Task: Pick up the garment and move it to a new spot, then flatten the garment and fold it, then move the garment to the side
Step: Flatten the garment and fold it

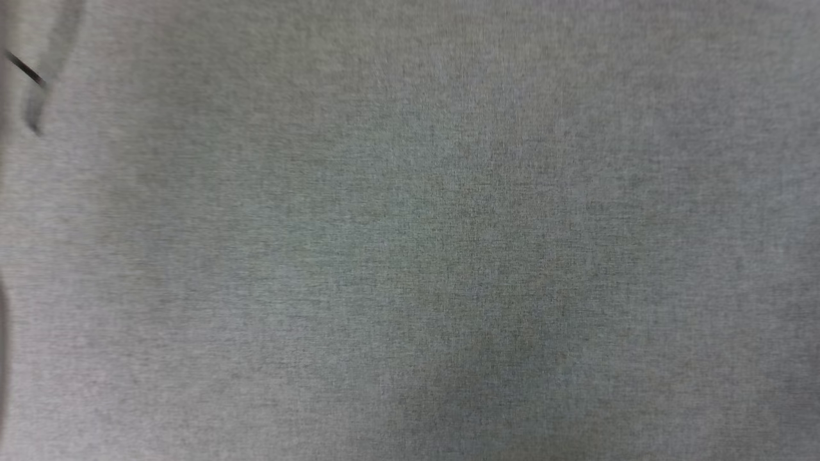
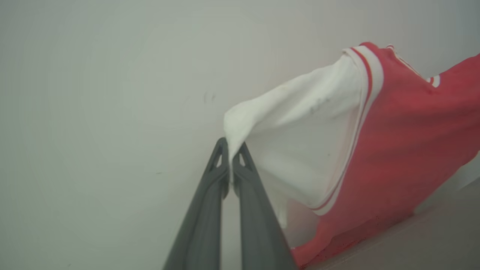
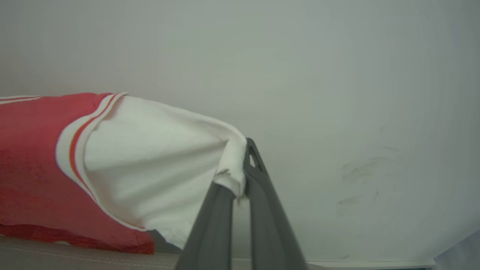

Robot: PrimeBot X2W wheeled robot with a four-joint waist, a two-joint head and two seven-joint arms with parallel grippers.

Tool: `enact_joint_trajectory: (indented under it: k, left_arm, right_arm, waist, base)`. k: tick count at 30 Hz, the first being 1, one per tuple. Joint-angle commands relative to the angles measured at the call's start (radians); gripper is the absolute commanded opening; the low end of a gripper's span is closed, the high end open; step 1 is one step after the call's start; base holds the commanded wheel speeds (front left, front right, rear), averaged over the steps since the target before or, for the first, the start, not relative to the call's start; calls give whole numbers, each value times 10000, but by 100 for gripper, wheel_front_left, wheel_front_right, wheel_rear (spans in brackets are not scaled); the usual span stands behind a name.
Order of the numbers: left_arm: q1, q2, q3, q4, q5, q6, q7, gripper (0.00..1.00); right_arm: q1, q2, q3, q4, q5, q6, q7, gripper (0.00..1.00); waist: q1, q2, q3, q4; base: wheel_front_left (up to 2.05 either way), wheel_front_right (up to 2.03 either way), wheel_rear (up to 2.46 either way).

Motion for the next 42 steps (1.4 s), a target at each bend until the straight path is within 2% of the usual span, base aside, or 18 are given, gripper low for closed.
enact_joint_trajectory:
  k: [1,6,11,19,24,28,30,33,39,42]
  left_arm:
    - [481,4,-23,8,-145,-15,-105,0]
    - [2651,-16,-660,-273,-440,-122,-165,0]
    - [5050,273,-1228,-1010,-752,-121,5,0]
    - [9009,833,-1606,-2566,-1514,528,522,0]
    - [11041,1366,-1759,-3673,-1915,1077,800,0]
    - [12237,1814,-1819,-4267,-2170,1456,1036,0]
    - [12476,1906,-1795,-4407,-2265,1543,1070,0]
    - [13121,2331,-1704,-4766,-2402,1839,1104,0]
    - [14241,2893,-1604,-5445,-2785,2161,1210,0]
    - [14793,2954,-1588,-5720,-2998,2317,1123,0]
  right_arm:
    - [496,-4,121,93,158,-16,-49,0]
    - [2512,-155,820,-70,1148,-16,163,0]
    - [4893,-417,1298,-939,2374,-16,460,0]
    - [9018,-941,1310,-2822,3927,-17,708,0]
    - [11284,-1352,1245,-3862,4039,-17,912,0]
    - [12820,-1646,1301,-4650,4115,-17,1173,0]
    - [13140,-1719,1240,-4842,4150,-17,1235,0]
    - [13970,-1840,973,-5433,4284,-19,1479,0]
    - [15655,-1930,501,-6606,4608,-19,2647,0]
    - [16541,-1888,426,-7164,4738,-19,3405,0]
  waist:
    - [-2,0,-388,109]
    - [-2,0,-1342,238]
    - [-2,0,-2396,316]
    - [-2,0,-3898,300]
    - [-2,0,-4525,253]
    - [-2,0,-4994,232]
    - [-2,0,-5108,216]
    - [-2,0,-5365,165]
    - [-2,0,-5784,94]
    - [-2,0,-5907,13]
  base:
    - [0,0,0]
    - [0,0,0]
    - [0,0,0]
    - [0,0,0]
    - [0,0,0]
    - [0,0,0]
    - [0,0,0]
    - [0,0,0]
    - [0,0,0]
    - [0,0,0]
